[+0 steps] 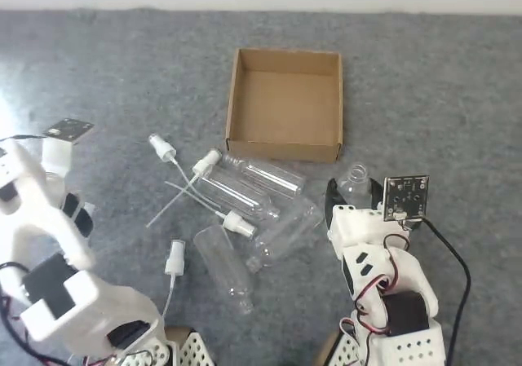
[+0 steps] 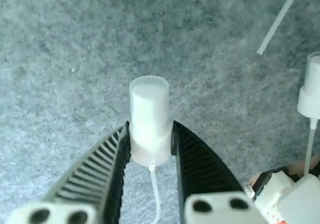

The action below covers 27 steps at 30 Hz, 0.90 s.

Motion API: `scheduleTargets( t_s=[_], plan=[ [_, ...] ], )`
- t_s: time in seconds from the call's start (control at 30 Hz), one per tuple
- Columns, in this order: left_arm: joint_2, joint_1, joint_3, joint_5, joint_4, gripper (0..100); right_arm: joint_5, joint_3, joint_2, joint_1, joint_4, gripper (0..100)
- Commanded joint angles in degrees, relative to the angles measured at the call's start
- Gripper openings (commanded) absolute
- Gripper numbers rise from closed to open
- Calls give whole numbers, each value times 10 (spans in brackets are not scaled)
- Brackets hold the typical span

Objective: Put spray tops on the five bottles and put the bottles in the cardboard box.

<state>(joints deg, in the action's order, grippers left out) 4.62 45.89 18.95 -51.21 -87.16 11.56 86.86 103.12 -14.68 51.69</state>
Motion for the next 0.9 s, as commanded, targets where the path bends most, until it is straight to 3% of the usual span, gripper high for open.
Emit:
scheduleTargets(
  t_s=[0.0,0.3,0.73,0.87],
  plan=[
    [-4,2,22,-4,43,30,3,-7,9,2,-13,133],
    [-4,2,68,-3,88,30,3,-7,9,2,-13,133],
    [-4,2,73,-3,84,31,3,-7,9,2,-13,133],
    [-4,2,74,-3,84,95,3,-7,9,2,-13,133]
  ],
)
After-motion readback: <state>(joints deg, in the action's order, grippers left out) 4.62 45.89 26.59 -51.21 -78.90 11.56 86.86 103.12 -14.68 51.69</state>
